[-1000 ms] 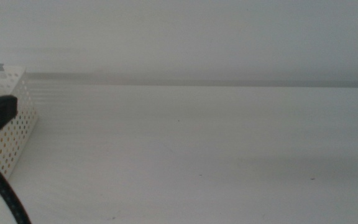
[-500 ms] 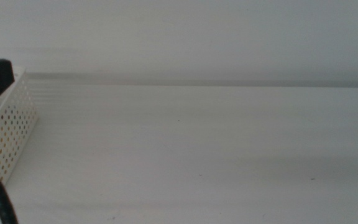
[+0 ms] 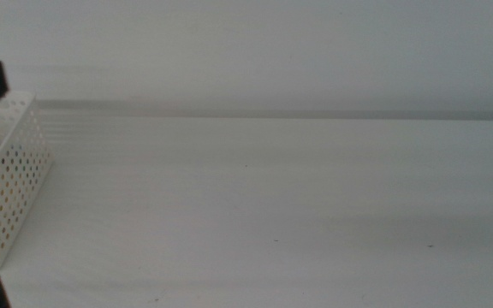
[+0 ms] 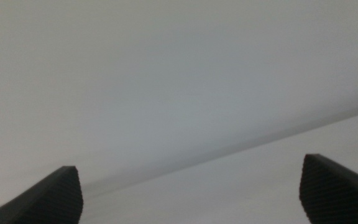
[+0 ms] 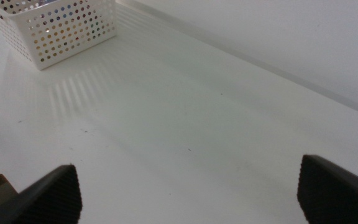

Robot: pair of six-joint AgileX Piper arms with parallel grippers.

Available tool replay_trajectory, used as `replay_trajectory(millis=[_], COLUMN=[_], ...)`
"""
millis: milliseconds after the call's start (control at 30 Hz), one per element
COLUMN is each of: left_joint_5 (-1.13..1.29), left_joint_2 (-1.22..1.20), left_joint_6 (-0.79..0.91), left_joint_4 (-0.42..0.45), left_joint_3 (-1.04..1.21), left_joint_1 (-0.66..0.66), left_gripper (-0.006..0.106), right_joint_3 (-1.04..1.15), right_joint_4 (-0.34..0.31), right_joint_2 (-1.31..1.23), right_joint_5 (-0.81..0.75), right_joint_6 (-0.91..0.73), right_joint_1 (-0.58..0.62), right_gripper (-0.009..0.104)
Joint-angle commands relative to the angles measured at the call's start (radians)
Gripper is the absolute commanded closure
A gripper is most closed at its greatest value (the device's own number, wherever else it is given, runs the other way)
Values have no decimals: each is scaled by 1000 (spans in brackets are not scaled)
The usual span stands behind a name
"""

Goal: Use arms to grab the bottles and put them into the dustbin to the left of the table.

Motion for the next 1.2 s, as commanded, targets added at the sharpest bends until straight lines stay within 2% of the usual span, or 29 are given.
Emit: replay_trajectory(millis=[0, 100, 267, 367, 500, 733, 833, 1067, 1167], left_joint_5=[-17, -53, -143, -173, -202, -279, -325, -407, -362], left_joint_2=[-14, -47, -142, -218, -316, -440, -493, -581, -581], left_joint_6=[-9, -9, -9, -9, -9, -9, -9, -9, -9], left_joint_4=[44, 55, 47, 45, 28, 21, 8, 6, 4], left_joint_3=[8, 44, 220, 354, 484, 663, 734, 901, 901], left_joint_1=[16, 59, 132, 178, 223, 268, 281, 309, 309], left_gripper=[7, 7, 7, 7, 7, 7, 7, 7, 7], right_joint_3=[2, 29, 145, 216, 330, 561, 642, 703, 703], right_joint_4=[-33, -87, -75, -75, -75, -81, -81, -110, -112], right_joint_2=[-6, -6, -6, -12, -80, -336, -446, -436, -436], right_joint_5=[-14, -141, -430, -450, -522, -550, -553, -515, -528], right_joint_6=[-10, -10, -10, -10, -10, -10, -10, -10, -10], right_joint_1=[0, 0, -20, -95, -265, -547, -591, -595, -595], right_gripper=[3, 3, 3, 3, 3, 3, 3, 3, 3])
